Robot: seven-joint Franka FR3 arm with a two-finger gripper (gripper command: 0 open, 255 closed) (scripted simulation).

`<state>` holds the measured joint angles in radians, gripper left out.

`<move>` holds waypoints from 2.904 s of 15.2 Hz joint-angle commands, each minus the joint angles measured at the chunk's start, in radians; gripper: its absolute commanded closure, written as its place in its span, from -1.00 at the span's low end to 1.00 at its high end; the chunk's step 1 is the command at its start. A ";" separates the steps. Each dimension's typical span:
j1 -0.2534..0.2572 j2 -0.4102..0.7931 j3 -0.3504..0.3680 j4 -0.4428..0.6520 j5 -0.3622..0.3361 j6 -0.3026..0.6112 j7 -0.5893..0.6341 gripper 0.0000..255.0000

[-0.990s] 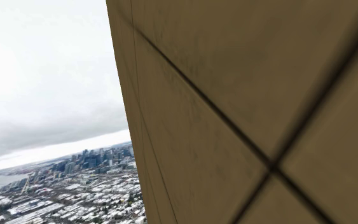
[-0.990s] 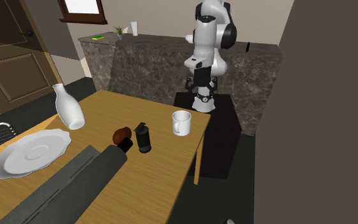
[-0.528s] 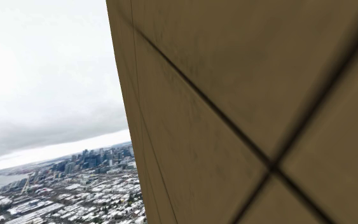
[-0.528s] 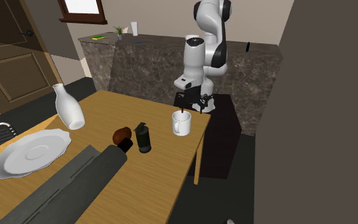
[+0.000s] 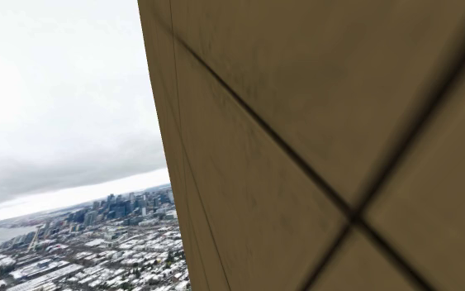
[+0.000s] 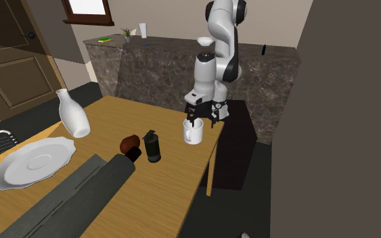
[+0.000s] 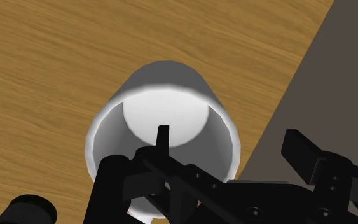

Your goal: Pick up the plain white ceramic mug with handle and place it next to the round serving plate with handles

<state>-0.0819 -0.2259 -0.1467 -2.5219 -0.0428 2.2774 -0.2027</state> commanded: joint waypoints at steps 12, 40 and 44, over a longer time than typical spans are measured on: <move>0.000 0.005 -0.001 -0.004 0.000 0.010 -0.001 1.00; -0.001 -0.137 0.014 0.190 -0.007 -0.326 0.009 1.00; -0.001 -0.148 0.017 0.235 -0.007 -0.382 0.009 1.00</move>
<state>-0.0836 -0.3708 -0.1317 -2.2993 -0.0498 1.9113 -0.1949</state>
